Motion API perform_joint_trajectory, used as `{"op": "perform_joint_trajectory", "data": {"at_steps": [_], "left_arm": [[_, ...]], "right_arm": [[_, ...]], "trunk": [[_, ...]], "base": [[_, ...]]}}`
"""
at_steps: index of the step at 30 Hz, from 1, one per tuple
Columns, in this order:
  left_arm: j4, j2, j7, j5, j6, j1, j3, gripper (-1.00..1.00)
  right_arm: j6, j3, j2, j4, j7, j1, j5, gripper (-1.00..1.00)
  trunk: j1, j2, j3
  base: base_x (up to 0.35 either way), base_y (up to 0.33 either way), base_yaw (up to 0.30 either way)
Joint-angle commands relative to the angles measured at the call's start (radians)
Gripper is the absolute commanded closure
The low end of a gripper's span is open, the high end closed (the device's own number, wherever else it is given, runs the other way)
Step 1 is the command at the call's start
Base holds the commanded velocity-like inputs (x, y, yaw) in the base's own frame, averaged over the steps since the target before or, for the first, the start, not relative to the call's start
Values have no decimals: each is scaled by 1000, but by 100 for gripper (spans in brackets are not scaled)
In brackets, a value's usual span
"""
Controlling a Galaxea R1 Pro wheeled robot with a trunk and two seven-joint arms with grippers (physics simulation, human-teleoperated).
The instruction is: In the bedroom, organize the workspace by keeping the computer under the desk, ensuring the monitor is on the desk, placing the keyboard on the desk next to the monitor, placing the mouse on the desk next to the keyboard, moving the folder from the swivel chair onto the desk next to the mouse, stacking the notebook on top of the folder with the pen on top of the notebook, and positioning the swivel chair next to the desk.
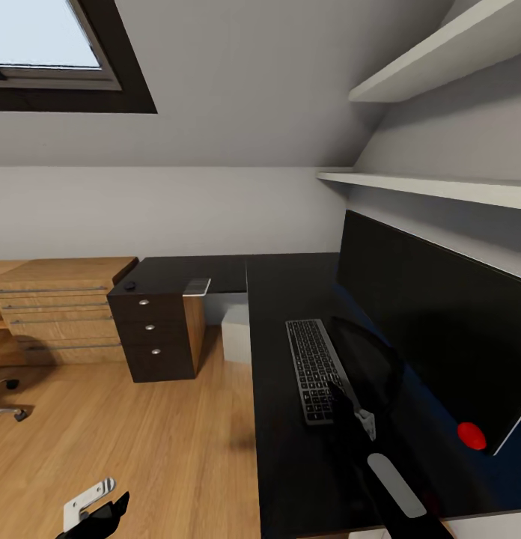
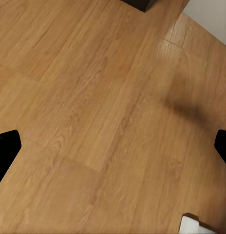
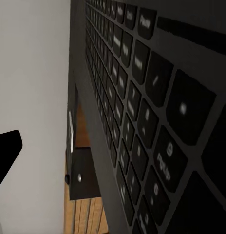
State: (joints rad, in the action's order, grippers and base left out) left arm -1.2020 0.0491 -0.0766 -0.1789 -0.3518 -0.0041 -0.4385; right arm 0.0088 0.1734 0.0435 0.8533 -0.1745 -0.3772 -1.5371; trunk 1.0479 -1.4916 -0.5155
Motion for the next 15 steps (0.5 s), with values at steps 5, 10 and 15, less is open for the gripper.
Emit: {"op": "perform_joint_trajectory", "data": {"at_steps": [5, 10, 15], "left_arm": [[0, 0, -5, -7, -5, -1, -3, -100], [1, -1, -5, -7, -7, -1, -3, -100], [1, -1, -5, -7, -7, -1, -3, -100]], "right_arm": [[4, 3, 1, -8, 0, 0, -16, -100], [4, 3, 1, -8, 0, 0, -16, -100], [4, 3, 1, -8, 0, 0, -17, -100]], "trunk": [[0, 0, -1], [0, 0, -1], [0, 0, -1]], "base": [[-45, 0, 0], [-268, 0, 0], [-324, -37, 0]]}}
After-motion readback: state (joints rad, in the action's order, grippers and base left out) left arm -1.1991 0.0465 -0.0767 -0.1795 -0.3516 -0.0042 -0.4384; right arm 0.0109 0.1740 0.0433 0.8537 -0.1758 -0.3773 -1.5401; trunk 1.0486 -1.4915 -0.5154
